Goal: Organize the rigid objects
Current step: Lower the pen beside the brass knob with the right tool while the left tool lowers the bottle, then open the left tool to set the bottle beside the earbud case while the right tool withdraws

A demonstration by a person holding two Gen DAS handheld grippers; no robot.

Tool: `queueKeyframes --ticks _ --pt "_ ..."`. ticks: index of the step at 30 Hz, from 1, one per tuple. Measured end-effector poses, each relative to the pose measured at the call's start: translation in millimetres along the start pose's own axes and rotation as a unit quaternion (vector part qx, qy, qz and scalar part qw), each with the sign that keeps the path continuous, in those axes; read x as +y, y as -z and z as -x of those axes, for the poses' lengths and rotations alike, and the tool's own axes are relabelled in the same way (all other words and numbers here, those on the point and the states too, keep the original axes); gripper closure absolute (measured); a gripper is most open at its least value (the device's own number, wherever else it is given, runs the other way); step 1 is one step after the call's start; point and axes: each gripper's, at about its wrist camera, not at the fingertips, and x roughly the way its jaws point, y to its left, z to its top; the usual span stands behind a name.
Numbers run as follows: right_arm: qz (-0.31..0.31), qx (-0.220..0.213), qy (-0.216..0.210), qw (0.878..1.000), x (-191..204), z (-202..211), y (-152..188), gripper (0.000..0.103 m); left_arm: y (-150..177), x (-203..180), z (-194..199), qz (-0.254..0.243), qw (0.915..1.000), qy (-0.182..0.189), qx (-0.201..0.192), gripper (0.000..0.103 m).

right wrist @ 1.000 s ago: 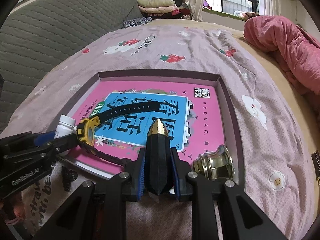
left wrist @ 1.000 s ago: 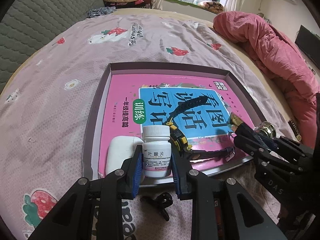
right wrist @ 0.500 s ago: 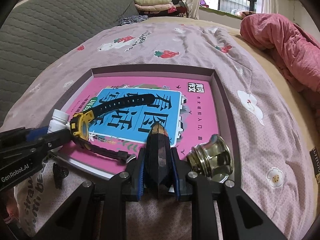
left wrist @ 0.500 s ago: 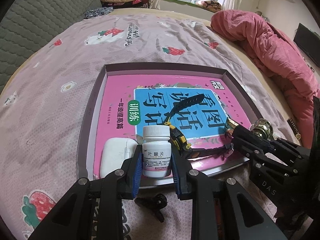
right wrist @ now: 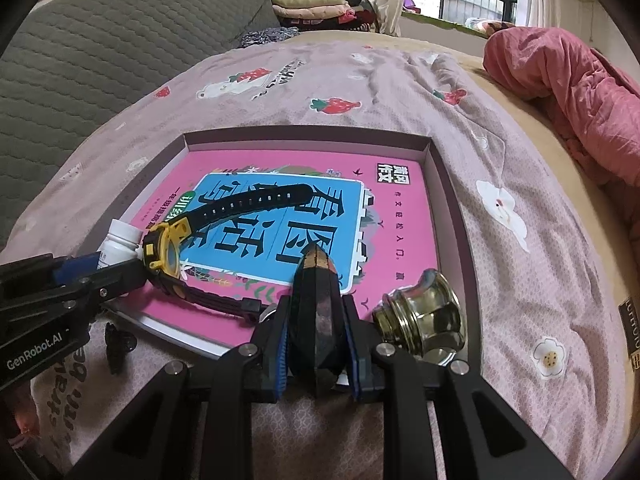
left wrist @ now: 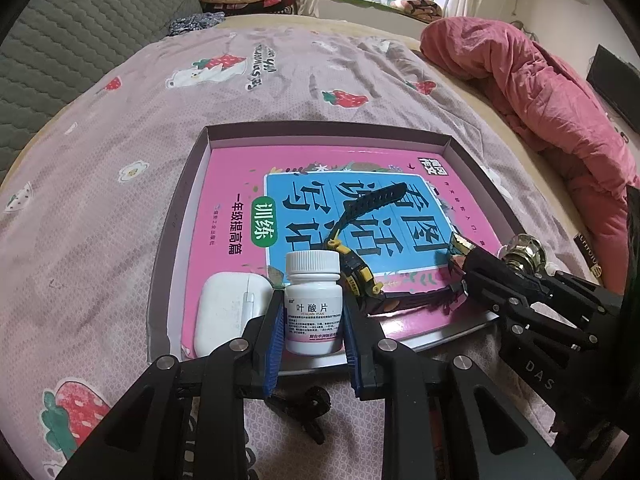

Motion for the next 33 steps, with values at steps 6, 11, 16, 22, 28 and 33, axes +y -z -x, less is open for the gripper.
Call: queueKeyframes --ticks 6,11,16,22,28,33 --pt "0.003 -0.003 -0.002 1.000 0.3 3.3 1.5 0.080 -0.3 0.4 -0.8 0.001 1.0000 0.000 0.001 0.076" --pt "0.002 -0.006 -0.001 1.000 -1.1 8.1 3.0 0.075 -0.5 0.0 -1.5 0.001 1.0000 -0.002 0.002 0.076" --pt "-0.007 -0.020 -0.003 1.000 -3.9 20.5 3.3 0.068 -0.5 -1.7 -4.2 0.001 1.0000 -0.006 0.006 0.076" --pt "-0.014 -0.031 -0.003 0.999 -6.7 31.1 2.6 0.067 0.8 -2.3 -7.4 0.001 0.9999 -0.010 0.013 0.076" --pt "-0.027 -0.036 -0.002 0.999 -11.1 39.9 4.4 0.067 3.5 0.1 -9.2 0.009 0.9998 -0.008 0.019 0.076" --pt "-0.031 -0.040 0.000 0.999 -13.2 43.8 5.5 0.067 2.7 0.3 -9.8 0.009 0.9997 -0.008 0.020 0.075"
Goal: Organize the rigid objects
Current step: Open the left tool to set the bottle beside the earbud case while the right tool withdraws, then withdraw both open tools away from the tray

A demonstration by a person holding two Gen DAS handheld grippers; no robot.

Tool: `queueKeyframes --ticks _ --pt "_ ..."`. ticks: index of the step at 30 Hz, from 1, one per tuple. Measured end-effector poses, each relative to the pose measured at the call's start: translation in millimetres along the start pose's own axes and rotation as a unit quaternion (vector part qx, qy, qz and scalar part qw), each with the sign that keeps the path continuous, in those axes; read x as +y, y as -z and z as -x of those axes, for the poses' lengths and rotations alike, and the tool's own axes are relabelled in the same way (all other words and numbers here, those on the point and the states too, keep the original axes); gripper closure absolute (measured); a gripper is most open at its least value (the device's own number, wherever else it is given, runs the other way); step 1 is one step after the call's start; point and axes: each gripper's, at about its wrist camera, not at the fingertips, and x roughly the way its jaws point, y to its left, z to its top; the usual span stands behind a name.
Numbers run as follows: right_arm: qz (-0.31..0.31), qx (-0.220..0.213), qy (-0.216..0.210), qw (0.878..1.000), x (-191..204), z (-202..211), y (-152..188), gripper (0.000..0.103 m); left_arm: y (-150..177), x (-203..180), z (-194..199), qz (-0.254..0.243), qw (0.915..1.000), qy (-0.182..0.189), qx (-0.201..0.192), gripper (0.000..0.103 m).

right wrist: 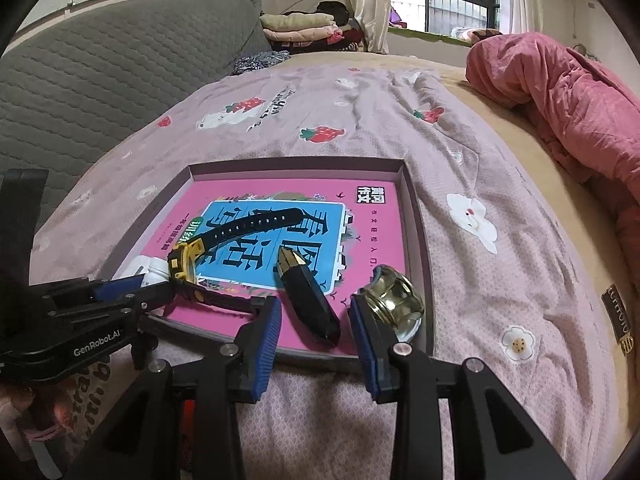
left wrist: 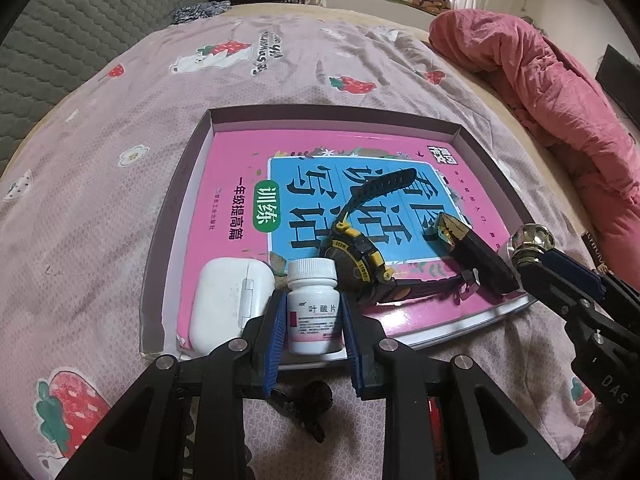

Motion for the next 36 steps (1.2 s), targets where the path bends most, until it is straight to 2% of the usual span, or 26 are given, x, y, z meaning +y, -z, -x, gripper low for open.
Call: queueKeyframes --ticks 18,21,23,24,31,36 --pt "-0.002 -0.005 0.006 1.000 0.2 7.4 2.9 0.067 1.9 9.6 14.2 0.021 0.9996 0.017 -0.007 0.074" --pt "-0.001 -0.008 0.006 1.000 0.8 10.6 3.0 0.064 0.8 10.6 18.2 0.023 0.9995 0.017 -0.012 0.066" --pt "-0.001 -0.010 0.006 1.000 1.5 12.1 2.5 0.051 0.2 11.0 20.9 0.022 0.9995 0.018 -0.015 0.062" --pt "-0.002 -0.011 0.006 1.000 1.9 13.2 2.5 0.050 -0.4 11.1 21.5 0.022 0.9995 0.017 -0.016 0.062" --pt "0.000 -0.017 0.009 1.000 3.2 18.8 -0.4 0.050 -0.5 15.6 32.3 0.029 0.9991 0.014 -0.025 0.060" --pt "-0.001 -0.023 0.012 1.000 2.6 25.0 -2.0 0.050 -1.6 17.3 45.7 0.032 0.9987 0.015 -0.037 0.053"
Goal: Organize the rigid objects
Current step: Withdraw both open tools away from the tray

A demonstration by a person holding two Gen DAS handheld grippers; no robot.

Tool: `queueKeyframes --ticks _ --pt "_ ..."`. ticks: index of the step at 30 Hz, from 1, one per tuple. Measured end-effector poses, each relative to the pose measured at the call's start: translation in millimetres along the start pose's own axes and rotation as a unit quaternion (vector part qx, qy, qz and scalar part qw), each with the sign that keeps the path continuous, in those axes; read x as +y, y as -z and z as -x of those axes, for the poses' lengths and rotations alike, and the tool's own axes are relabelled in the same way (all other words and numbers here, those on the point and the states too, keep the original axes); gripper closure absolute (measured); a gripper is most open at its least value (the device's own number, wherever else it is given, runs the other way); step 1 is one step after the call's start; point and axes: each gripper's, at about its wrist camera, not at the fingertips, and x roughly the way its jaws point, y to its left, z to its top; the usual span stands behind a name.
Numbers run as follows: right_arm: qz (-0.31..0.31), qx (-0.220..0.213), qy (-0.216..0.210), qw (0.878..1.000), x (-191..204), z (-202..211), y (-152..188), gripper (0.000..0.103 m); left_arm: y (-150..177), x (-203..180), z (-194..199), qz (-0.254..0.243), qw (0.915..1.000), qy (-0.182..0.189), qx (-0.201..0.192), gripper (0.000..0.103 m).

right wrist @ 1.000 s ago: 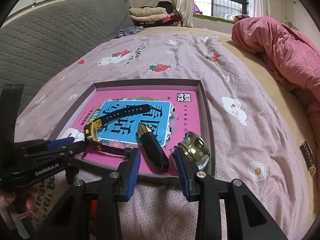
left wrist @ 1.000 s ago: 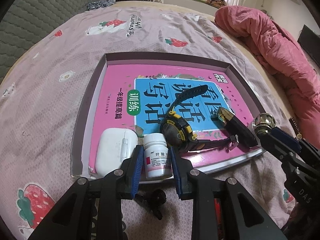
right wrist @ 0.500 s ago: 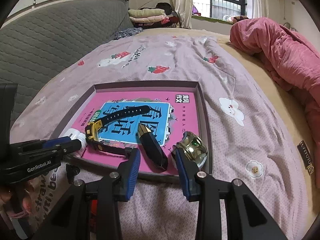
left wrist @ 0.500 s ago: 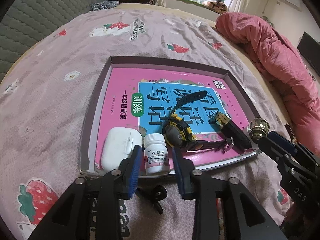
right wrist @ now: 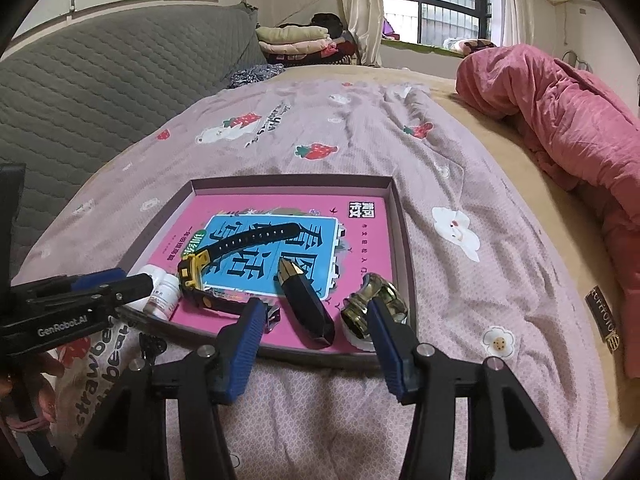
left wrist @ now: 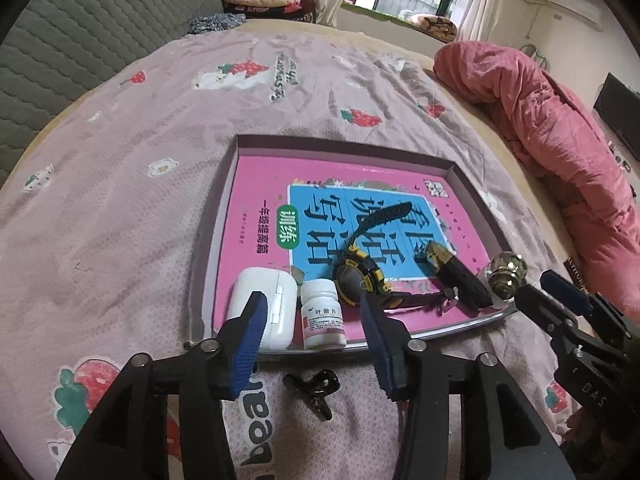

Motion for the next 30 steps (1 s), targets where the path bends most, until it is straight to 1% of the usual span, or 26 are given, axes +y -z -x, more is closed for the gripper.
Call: queueKeyframes --ticks 3,5,10,17,22,30 --pt "0.000 -0.003 0.001 1.000 0.1 3.7 -1.9 0.050 -2.3 -0.4 8.5 0.000 1.0000 0.001 -0.006 0.050" --pt "0.000 -0.005 0.001 1.000 0.4 5.8 -2.3 0.050 -2.5 -1.3 13.3 -0.001 1.0000 0.002 -0.008 0.045" --pt "0.004 -0.010 0.006 1.000 2.5 13.1 -3.9 0.050 1.3 -1.6 26.4 0.002 0.9999 0.004 -0.015 0.041" --pt "0.009 -0.012 0.010 1.000 5.0 21.4 -0.6 0.049 9.2 3.0 37.6 0.001 0.9999 0.002 -0.015 0.040" --pt "0.005 -0.014 0.013 1.000 2.2 26.1 2.5 0.046 12.4 12.7 45.4 0.019 0.9997 -0.002 -0.017 0.040" --pt "0.003 -0.014 0.014 1.000 2.2 29.6 5.3 0.045 18.2 13.1 48.1 0.010 0.9998 -0.013 -0.014 0.040"
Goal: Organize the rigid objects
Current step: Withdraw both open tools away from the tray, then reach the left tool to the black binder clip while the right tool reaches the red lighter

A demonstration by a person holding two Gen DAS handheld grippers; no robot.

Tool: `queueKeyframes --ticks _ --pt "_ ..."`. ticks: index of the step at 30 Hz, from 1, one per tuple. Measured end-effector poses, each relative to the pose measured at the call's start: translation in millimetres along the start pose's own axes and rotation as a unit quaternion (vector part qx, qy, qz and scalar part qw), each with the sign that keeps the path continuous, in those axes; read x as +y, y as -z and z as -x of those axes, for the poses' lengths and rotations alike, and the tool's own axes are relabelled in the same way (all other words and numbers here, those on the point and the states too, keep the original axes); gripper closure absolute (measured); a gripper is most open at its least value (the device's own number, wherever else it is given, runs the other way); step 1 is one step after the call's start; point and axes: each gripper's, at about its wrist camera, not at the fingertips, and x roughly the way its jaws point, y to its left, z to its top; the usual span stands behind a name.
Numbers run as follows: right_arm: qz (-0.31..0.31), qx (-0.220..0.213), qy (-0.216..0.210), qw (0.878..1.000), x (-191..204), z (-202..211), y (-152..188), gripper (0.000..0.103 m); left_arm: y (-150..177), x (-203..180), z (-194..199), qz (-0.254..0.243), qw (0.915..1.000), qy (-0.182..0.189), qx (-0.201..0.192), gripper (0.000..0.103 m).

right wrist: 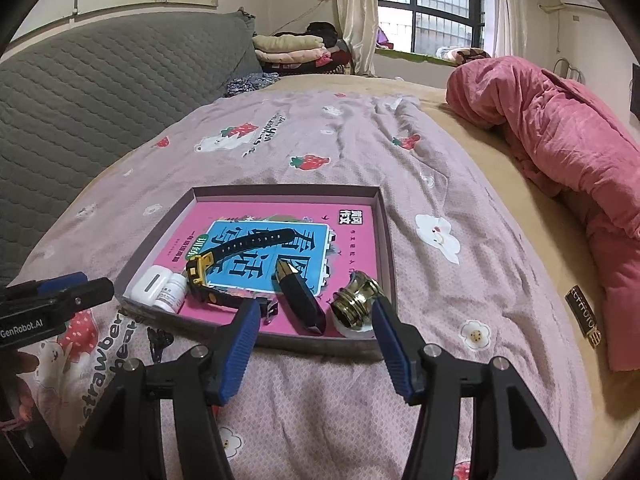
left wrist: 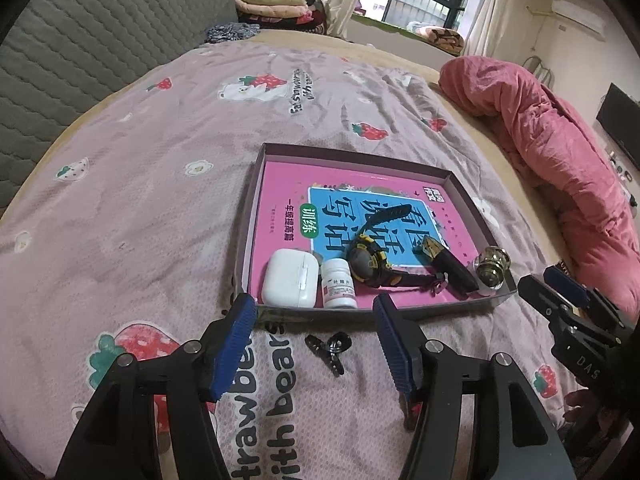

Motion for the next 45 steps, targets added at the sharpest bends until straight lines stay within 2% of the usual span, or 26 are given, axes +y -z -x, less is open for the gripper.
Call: queueKeyframes --ticks 10,20,27,34,45 --pt "0.011 0.010 -0.013 1.000 13.8 3.0 10.6 0.045 10.5 -8.8 3.5 -0.015 0.9998 -0.003 0.013 0.040" --pt "0.051 0.055 -0.033 0.997 46.5 -5.2 50.8 0.045 34.9 -8.4 -4.0 -0.026 0.9984 -0.009 0.049 0.040" --pt "0.069 0.074 -0.049 0.994 65.2 -4.2 71.7 0.045 43.6 -8.8 -2.0 -0.031 0.9978 -0.013 0.057 0.040" --pt "0.082 0.079 -0.061 0.992 81.3 -1.5 80.4 0.045 49.7 -13.2 -3.7 -0.035 0.9971 -0.010 0.067 0.040" --pt "0.080 0.092 -0.060 0.991 84.7 -10.2 86.8 0.045 52.8 -4.7 -19.5 -0.017 0.9962 -0.013 0.084 0.040"
